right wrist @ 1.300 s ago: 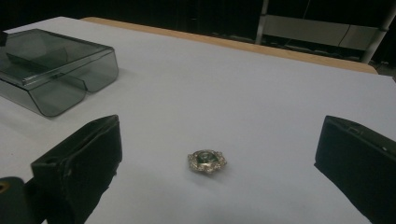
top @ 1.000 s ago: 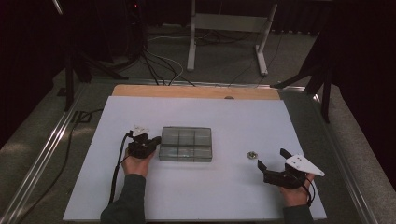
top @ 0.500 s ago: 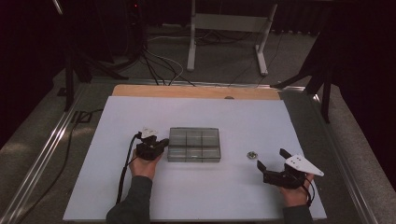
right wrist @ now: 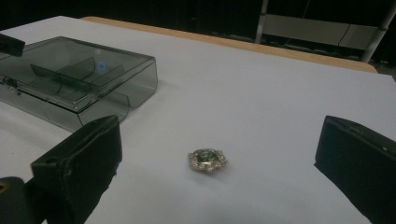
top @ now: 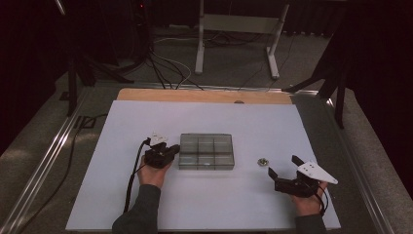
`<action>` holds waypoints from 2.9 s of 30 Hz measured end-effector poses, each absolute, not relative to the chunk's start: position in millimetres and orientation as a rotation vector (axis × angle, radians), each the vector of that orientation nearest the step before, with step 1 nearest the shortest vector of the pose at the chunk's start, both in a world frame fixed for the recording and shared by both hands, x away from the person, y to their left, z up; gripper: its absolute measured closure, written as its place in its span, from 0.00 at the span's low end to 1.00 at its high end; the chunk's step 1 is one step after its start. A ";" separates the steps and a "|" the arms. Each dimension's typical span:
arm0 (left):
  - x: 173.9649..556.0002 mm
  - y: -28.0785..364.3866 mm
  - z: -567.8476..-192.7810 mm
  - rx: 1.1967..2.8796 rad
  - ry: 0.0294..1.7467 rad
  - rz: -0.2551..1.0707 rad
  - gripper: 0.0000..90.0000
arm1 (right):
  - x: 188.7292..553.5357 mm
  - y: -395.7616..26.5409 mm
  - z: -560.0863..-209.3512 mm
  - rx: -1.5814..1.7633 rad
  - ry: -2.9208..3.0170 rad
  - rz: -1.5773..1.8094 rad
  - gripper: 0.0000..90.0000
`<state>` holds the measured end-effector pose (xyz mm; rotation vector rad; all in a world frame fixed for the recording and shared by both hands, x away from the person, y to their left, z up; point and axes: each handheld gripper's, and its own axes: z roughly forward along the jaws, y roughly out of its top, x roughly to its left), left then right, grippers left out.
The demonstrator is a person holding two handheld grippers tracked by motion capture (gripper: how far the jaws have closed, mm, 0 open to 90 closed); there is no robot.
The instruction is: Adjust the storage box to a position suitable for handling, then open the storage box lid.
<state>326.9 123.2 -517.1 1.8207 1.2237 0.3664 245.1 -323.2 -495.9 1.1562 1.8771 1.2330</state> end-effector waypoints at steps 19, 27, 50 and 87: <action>306.6 152.1 -489.8 1.677 1.174 0.486 0.01 | 245.9 -324.4 -496.3 1.154 1.872 1.235 0.01; 289.4 150.0 -484.6 1.687 1.105 0.471 0.01 | 245.6 -324.9 -496.7 1.154 1.871 1.237 0.01; 264.5 131.9 -508.2 1.879 0.995 0.415 0.61 | 245.0 -323.0 -495.1 1.139 1.861 1.249 0.01; 268.1 119.4 -520.5 2.028 1.047 0.418 1.00 | 245.3 -322.5 -495.6 1.140 1.866 1.245 0.01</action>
